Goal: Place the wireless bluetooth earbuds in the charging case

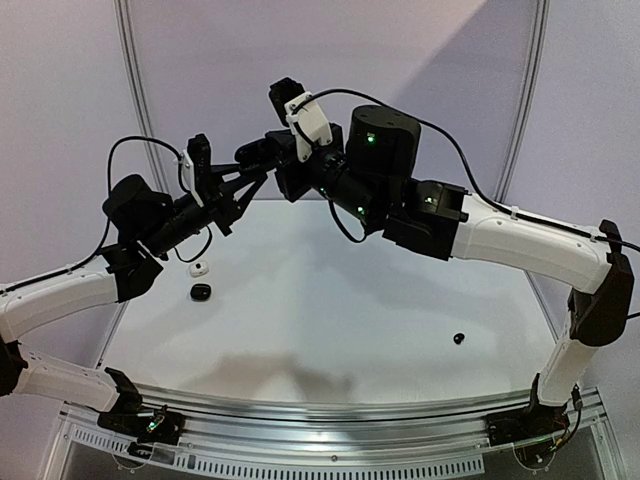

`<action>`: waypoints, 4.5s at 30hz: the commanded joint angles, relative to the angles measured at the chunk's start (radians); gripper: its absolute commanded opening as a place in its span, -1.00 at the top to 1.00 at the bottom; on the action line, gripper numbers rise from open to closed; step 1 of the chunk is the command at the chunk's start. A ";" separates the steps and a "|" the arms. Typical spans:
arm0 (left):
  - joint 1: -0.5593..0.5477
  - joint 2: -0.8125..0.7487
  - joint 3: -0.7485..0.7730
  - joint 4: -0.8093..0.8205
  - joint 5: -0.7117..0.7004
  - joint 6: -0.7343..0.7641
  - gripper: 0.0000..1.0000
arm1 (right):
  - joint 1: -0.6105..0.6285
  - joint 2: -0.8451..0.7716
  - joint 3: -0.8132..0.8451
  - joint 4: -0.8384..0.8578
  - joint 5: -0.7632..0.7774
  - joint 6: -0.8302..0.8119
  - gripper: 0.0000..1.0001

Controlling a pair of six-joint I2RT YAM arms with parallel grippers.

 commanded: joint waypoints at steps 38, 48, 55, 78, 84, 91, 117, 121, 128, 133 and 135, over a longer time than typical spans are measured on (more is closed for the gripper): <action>-0.015 -0.017 -0.009 0.040 -0.035 -0.086 1.00 | 0.007 0.058 -0.057 0.011 0.088 0.025 1.00; -0.015 -0.016 -0.008 0.047 -0.026 -0.084 1.00 | 0.007 0.074 -0.058 -0.012 0.118 -0.021 1.00; -0.015 -0.017 -0.007 0.045 -0.025 -0.095 1.00 | 0.007 0.095 -0.046 -0.024 0.104 -0.028 1.00; -0.012 -0.022 -0.004 0.026 -0.016 -0.106 1.00 | 0.008 0.084 -0.043 -0.098 0.104 -0.041 0.75; -0.006 -0.026 -0.006 0.005 0.012 -0.129 1.00 | 0.006 0.062 -0.032 -0.142 0.092 -0.029 0.61; -0.004 -0.032 -0.009 -0.004 0.041 -0.142 1.00 | -0.002 0.060 -0.013 -0.198 0.078 -0.024 0.57; 0.031 -0.039 -0.021 0.028 0.245 -0.301 1.00 | -0.056 0.033 0.104 -0.500 -0.186 0.081 0.45; 0.033 -0.040 -0.023 0.029 0.260 -0.317 1.00 | -0.061 0.033 0.122 -0.523 -0.205 0.084 0.44; 0.036 -0.042 -0.025 0.032 0.269 -0.336 1.00 | -0.068 0.037 0.158 -0.591 -0.259 0.094 0.41; 0.037 -0.042 -0.025 0.034 0.270 -0.338 1.00 | -0.070 0.046 0.185 -0.641 -0.280 0.093 0.38; 0.037 -0.042 -0.025 0.034 0.272 -0.340 1.00 | -0.070 0.052 0.195 -0.659 -0.288 0.092 0.38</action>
